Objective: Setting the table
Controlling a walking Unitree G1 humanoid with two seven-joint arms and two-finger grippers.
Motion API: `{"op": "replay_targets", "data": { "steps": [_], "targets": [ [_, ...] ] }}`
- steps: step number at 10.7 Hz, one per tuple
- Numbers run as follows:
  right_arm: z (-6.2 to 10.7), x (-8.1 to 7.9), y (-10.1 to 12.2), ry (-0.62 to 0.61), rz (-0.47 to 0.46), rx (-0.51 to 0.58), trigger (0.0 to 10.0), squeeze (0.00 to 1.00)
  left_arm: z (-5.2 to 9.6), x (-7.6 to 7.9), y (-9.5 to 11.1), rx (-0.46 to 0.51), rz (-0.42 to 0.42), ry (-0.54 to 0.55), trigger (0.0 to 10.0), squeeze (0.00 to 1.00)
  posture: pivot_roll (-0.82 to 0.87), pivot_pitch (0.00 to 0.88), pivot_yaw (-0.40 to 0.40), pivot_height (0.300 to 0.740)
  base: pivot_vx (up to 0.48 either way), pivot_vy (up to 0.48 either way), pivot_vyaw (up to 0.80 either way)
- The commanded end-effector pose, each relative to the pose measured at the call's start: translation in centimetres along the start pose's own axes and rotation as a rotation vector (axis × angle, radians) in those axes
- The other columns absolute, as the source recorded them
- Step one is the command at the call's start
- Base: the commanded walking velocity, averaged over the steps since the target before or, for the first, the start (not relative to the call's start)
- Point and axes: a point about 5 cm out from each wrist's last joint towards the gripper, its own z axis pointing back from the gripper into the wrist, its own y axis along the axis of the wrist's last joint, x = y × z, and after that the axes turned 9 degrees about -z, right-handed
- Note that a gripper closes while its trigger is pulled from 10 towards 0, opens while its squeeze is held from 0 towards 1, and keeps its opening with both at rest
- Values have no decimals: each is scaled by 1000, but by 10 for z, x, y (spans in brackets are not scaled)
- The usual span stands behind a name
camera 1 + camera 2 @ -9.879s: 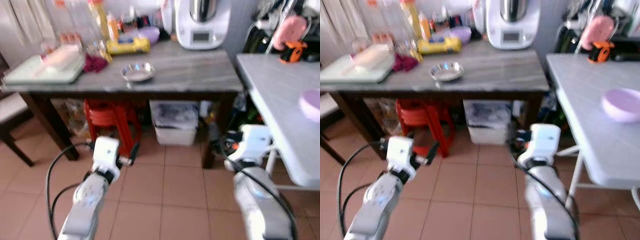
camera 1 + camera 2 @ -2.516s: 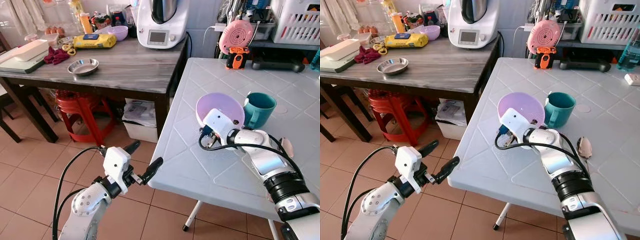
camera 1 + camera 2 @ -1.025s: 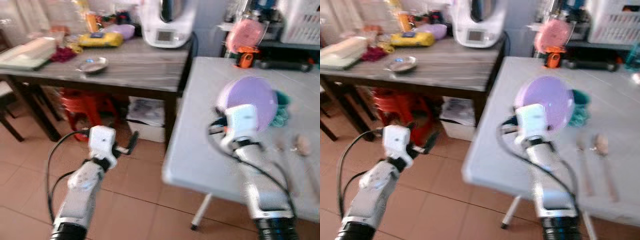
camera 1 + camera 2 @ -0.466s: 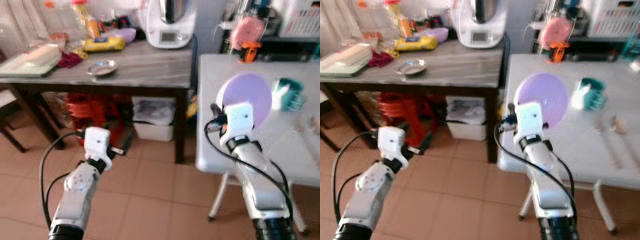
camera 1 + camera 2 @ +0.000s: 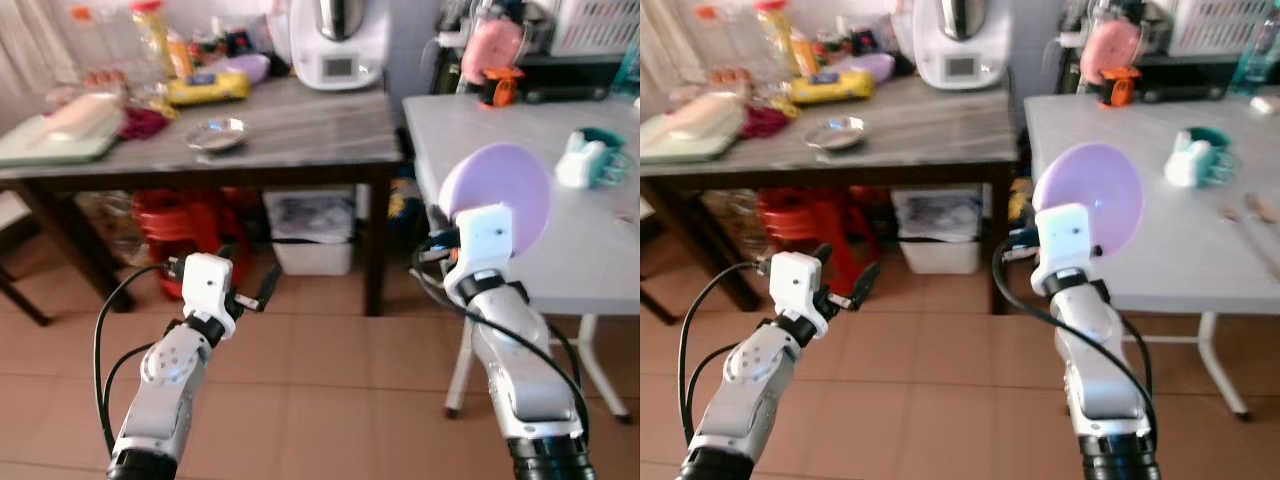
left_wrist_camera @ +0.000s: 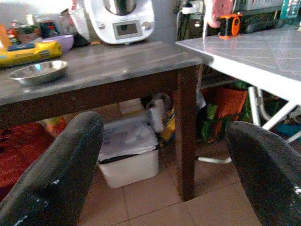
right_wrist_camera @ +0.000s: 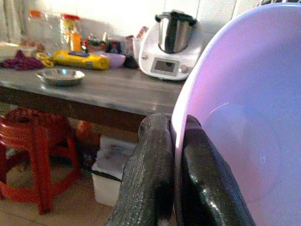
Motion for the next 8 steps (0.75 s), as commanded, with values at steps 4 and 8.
{"op": "replay_targets", "data": {
  "steps": [4, 8],
  "targets": [
    [0, 6, 4, -25, 7, 18, 10000, 0, -2, 6, 3, 5, 6, -16, 10000, 0, -55, 0, 96, 740, 0, 480, 0],
    [0, 7, 4, -33, 10, 20, 10000, 0, -3, 9, 3, 6, 11, -20, 10000, 0, -57, 0, 95, 740, 0, 480, 0]
  ]
}}
